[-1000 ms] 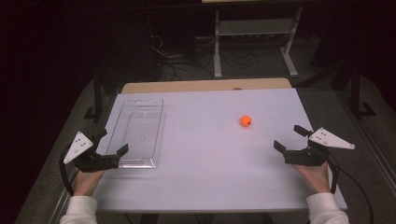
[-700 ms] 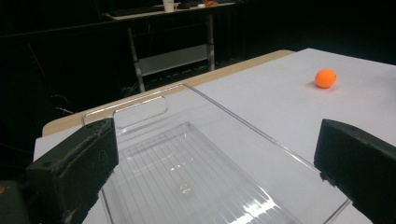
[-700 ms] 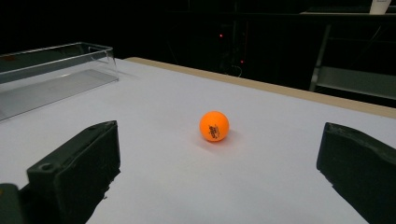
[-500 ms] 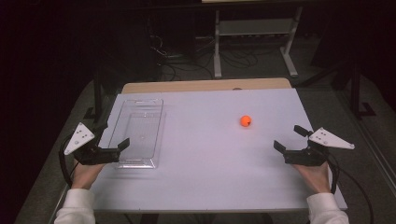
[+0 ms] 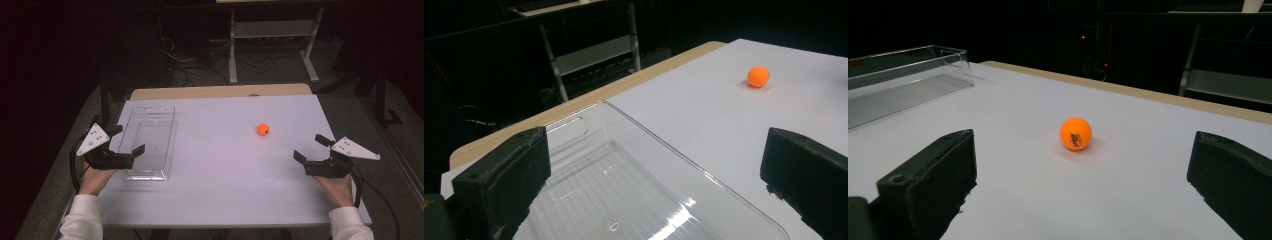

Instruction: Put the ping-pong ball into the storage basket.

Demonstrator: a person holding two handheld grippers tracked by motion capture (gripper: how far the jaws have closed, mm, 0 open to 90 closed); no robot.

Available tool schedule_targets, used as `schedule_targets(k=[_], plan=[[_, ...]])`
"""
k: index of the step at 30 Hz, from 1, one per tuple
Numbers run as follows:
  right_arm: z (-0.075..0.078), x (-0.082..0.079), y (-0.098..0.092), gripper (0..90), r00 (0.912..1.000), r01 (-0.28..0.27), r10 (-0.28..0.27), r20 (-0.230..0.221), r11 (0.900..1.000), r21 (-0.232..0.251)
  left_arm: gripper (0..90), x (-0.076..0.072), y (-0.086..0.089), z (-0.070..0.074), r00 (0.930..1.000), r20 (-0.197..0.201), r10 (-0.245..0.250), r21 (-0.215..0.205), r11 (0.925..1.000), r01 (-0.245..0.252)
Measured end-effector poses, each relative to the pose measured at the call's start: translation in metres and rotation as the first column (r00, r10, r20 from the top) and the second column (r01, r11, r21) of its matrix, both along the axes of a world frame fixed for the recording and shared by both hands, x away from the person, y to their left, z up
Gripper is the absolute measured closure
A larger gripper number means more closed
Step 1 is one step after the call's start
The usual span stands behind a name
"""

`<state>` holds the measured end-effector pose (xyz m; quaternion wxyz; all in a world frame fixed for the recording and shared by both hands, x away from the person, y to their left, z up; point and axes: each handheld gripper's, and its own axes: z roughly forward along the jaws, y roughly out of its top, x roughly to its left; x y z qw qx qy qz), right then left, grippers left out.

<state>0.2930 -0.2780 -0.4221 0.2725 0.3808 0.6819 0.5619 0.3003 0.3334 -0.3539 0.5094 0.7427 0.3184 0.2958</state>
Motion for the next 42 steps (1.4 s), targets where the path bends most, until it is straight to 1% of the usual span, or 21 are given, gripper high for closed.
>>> schedule_targets(k=[11,16,18,24,27,30,34,36,41,42], plan=[[-0.001,0.001,0.0,0.0,1.0,-0.004,0.004,-0.008,1.0,0.003,0.0,0.007,-0.005,0.007,0.9998,-0.013,-0.018,0.028,0.9994,0.018],[-0.001,0.001,0.0,0.0,1.0,-0.006,0.006,-0.006,1.0,0.0,0.0,0.011,-0.011,0.01,0.999,-0.025,-0.037,0.045,0.9983,0.038],[-0.001,0.001,0.0,0.0,0.9999,-0.005,0.005,-0.009,1.0,0.002,0.0,0.014,-0.015,0.012,0.9984,-0.032,-0.047,0.058,0.9971,0.049],[-0.002,0.001,0.0,0.0,0.9999,-0.004,0.004,-0.013,1.0,0.001,0.0,0.019,-0.022,0.016,0.9972,-0.036,-0.066,0.074,0.9949,0.068],[-0.002,0.001,0.0,0.0,0.9999,-0.006,0.006,-0.016,1.0,-0.004,0.0,0.024,-0.029,0.019,0.9955,-0.042,-0.084,0.09,0.9921,0.088],[-0.003,0.001,-0.001,0.0,0.9999,-0.003,0.003,-0.016,1.0,-0.003,0.0,0.028,-0.035,0.018,0.9936,-0.051,-0.101,0.092,0.9902,0.105],[-0.004,0.001,-0.003,0.0,0.9998,0.003,-0.003,-0.021,1.0,0.0,0.0,0.034,-0.043,0.016,0.9902,-0.072,-0.12,0.11,0.9857,0.127],[-0.004,0.002,-0.003,0.0,0.9997,0.002,-0.002,-0.022,1.0,-0.007,0.0,0.037,-0.046,0.017,0.9882,-0.08,-0.131,0.12,0.9829,0.14],[-0.005,0.002,-0.001,0.0,0.9996,-0.003,0.003,-0.027,1.0,-0.015,0.0,0.041,-0.054,0.02,0.9847,-0.089,-0.15,0.134,0.9779,0.161],[-0.005,0.002,-0.001,0.0,0.9996,-0.004,0.004,-0.026,1.0,-0.018,0.0,0.042,-0.056,0.02,0.9839,-0.091,-0.154,0.142,0.9759,0.166]])
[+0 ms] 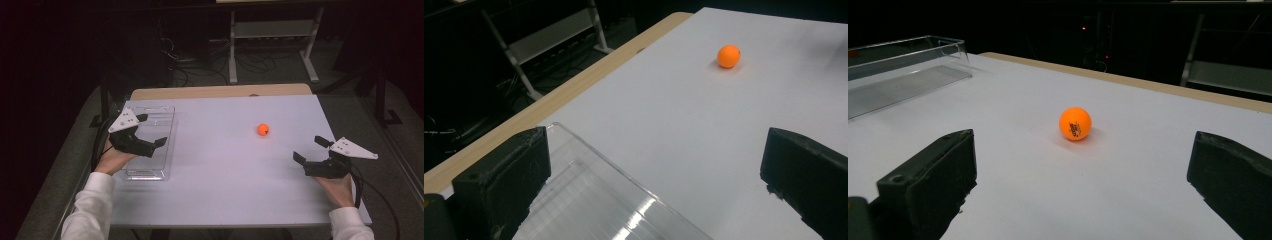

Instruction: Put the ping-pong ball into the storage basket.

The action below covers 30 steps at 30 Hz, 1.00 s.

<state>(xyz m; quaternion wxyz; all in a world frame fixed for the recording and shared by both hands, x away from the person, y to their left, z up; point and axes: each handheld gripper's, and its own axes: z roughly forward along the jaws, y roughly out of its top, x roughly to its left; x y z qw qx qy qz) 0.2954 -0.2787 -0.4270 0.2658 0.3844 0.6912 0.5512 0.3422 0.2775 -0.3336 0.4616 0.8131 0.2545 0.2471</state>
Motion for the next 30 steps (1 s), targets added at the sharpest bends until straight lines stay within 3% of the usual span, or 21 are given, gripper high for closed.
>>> schedule_targets(k=[30], plan=[[-0.001,0.0,0.003,0.0,0.9999,-0.011,0.011,-0.009,1.0,-0.017,0.0,0.024,-0.04,0.007,0.9947,-0.061,-0.083,0.091,0.9919,0.088]])
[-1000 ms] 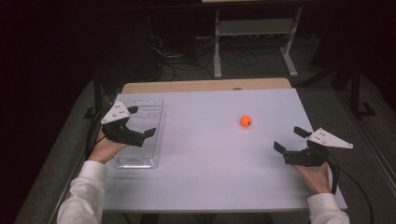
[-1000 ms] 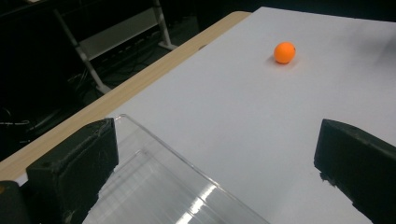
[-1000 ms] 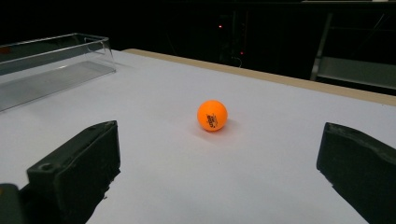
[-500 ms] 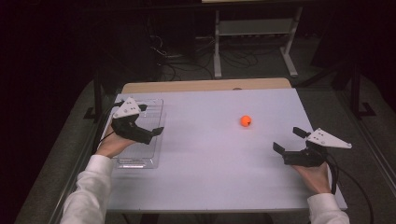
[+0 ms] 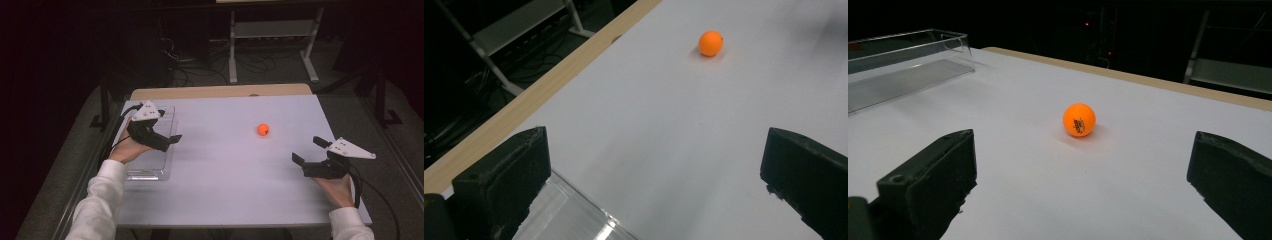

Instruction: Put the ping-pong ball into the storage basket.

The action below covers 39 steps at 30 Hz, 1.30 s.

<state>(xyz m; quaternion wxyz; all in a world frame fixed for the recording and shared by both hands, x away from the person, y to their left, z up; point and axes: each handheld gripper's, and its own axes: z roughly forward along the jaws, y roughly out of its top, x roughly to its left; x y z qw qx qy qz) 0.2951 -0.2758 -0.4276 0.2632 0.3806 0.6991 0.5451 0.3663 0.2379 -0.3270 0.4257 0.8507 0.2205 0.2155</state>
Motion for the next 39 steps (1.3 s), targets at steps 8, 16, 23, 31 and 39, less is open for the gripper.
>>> schedule_targets(k=[8,16,23,31,39], plan=[[0.0,0.0,0.0,0.0,1.0,-0.002,0.002,-0.002,1.0,0.0,0.0,0.006,-0.013,0.004,0.9996,-0.01,-0.027,0.024,0.9993,0.027],[0.0,0.0,0.0,0.0,1.0,-0.002,0.002,-0.001,1.0,0.001,0.0,0.013,-0.024,0.005,0.9983,-0.024,-0.054,0.021,0.9983,0.054],[0.0,0.0,0.0,0.0,1.0,0.0,0.0,-0.002,1.0,0.003,0.0,0.017,-0.033,0.008,0.9969,-0.028,-0.074,0.026,0.9969,0.074],[0.0,0.0,0.0,0.0,1.0,0.0,0.0,-0.002,1.0,0.003,0.0,0.023,-0.041,0.008,0.9955,-0.045,-0.083,0.039,0.9956,0.085],[0.0,0.0,0.0,0.0,1.0,-0.001,0.001,0.0,1.0,0.002,0.0,0.03,-0.049,0.011,0.9943,-0.052,-0.094,0.062,0.9934,0.097]])
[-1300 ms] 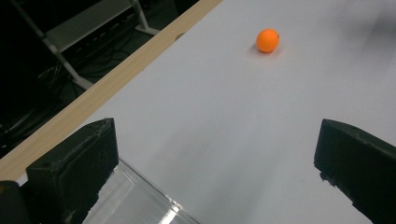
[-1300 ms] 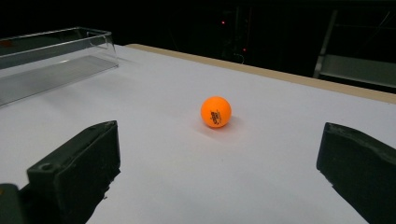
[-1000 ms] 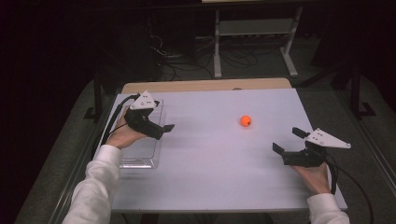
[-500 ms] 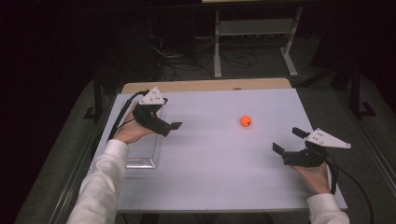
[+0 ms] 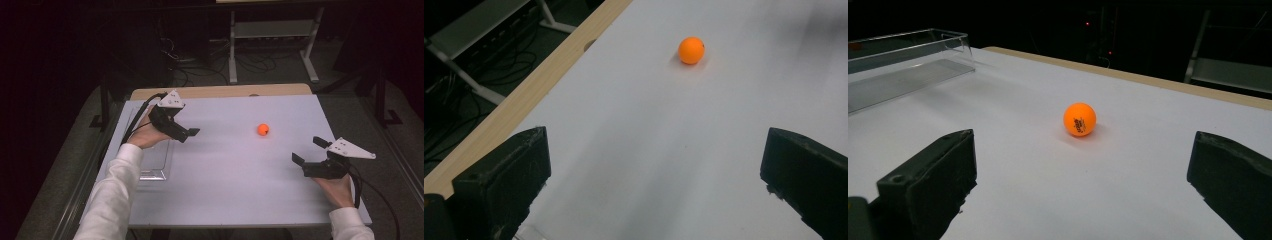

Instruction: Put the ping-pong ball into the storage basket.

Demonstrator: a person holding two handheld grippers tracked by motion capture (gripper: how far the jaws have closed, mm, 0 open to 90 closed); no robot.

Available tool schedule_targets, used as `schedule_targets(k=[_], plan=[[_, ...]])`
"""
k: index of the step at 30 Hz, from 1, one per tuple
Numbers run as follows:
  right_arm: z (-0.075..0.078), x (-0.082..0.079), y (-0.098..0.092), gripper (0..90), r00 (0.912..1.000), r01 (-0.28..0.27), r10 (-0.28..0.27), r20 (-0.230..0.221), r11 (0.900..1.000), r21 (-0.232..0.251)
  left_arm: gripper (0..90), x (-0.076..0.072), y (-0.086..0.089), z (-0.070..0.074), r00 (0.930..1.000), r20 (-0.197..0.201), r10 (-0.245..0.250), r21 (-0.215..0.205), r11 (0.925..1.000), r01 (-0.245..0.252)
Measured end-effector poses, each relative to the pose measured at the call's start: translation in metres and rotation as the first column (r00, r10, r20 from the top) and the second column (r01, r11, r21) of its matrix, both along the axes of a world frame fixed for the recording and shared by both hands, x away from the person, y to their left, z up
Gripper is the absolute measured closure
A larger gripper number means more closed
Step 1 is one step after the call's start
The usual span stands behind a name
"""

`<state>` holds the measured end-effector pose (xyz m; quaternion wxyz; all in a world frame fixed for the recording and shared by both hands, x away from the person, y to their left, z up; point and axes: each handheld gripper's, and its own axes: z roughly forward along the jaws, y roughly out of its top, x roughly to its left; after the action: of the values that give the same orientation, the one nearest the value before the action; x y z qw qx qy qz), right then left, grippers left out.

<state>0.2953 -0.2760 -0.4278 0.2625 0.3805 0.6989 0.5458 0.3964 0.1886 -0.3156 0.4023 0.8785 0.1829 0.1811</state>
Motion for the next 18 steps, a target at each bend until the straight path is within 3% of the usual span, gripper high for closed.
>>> schedule_targets(k=[12,18], plan=[[0.0,0.0,0.0,0.0,1.0,0.0,0.0,-0.001,1.0,0.004,0.0,0.008,-0.017,0.003,0.9993,-0.011,-0.036,0.029,0.9989,0.036],[0.0,0.0,0.0,0.0,1.0,0.0,0.0,0.0,1.0,0.005,0.0,0.012,-0.025,0.004,0.9982,-0.026,-0.054,0.023,0.9982,0.055]])
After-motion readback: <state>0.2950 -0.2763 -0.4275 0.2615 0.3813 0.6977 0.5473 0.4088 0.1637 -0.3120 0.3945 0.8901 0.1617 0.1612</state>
